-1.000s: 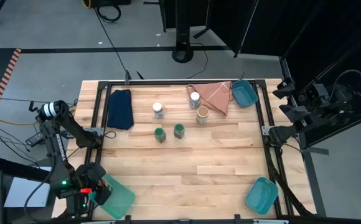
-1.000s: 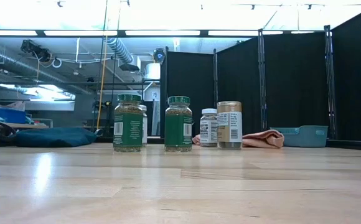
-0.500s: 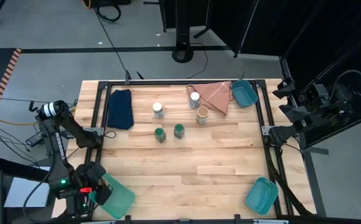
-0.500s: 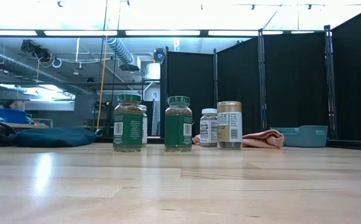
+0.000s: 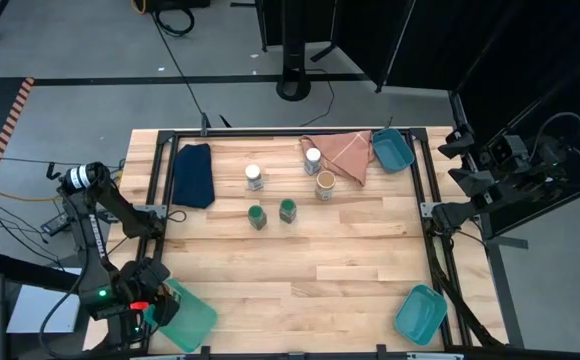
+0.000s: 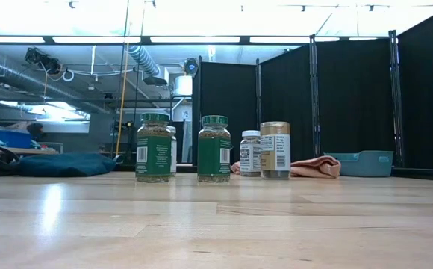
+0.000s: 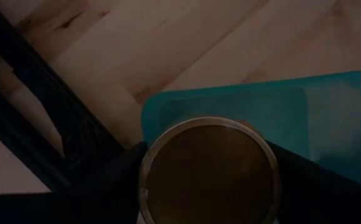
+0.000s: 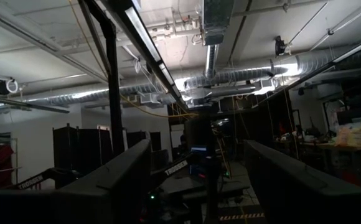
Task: Sort spices by type
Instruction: Put the bottom brown seasoning bottle into the green transparent bin
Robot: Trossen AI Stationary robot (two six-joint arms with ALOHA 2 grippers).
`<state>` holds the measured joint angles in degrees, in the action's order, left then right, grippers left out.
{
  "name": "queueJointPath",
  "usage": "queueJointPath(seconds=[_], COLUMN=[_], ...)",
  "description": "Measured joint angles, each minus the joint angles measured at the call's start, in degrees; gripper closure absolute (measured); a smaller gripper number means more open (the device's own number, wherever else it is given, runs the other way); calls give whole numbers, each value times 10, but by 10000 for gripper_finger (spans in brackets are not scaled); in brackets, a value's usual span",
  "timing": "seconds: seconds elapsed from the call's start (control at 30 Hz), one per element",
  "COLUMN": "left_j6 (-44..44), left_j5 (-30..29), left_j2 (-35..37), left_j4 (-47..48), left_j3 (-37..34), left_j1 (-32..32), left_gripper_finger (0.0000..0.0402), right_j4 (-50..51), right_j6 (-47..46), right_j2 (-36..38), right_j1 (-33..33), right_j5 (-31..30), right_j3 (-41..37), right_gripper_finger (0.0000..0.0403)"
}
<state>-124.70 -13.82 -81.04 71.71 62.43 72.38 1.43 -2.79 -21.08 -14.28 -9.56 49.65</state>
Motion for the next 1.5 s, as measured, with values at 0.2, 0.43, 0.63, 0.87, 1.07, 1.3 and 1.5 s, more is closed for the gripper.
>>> queueJointPath(seconds=[0.2,0.43,0.63,0.87,1.07,1.3,1.5], left_j6=[1,1,0,0,0,0,-1], left_j5=[20,26,26,25,20,10,-16], left_j2=[-23,-47,-48,-48,-48,-48,-48], left_j4=[-2,-1,-2,-8,-15,-17,-14], left_j3=[0,0,0,0,0,0,16], left_j1=[0,0,0,0,0,0,0], left_gripper_finger=[130,130,128,98,86,85,85], right_j4=[0,0,0,0,0,-1,-1], right_j6=[0,0,0,0,13,29,30], right_j2=[0,0,0,0,0,0,0], right_j1=[0,0,0,0,0,0,0], right_j5=[0,0,0,0,0,0,0], right_j3=[0,0,0,0,0,0,0], right_gripper_finger=[139,139,139,139,139,139,139])
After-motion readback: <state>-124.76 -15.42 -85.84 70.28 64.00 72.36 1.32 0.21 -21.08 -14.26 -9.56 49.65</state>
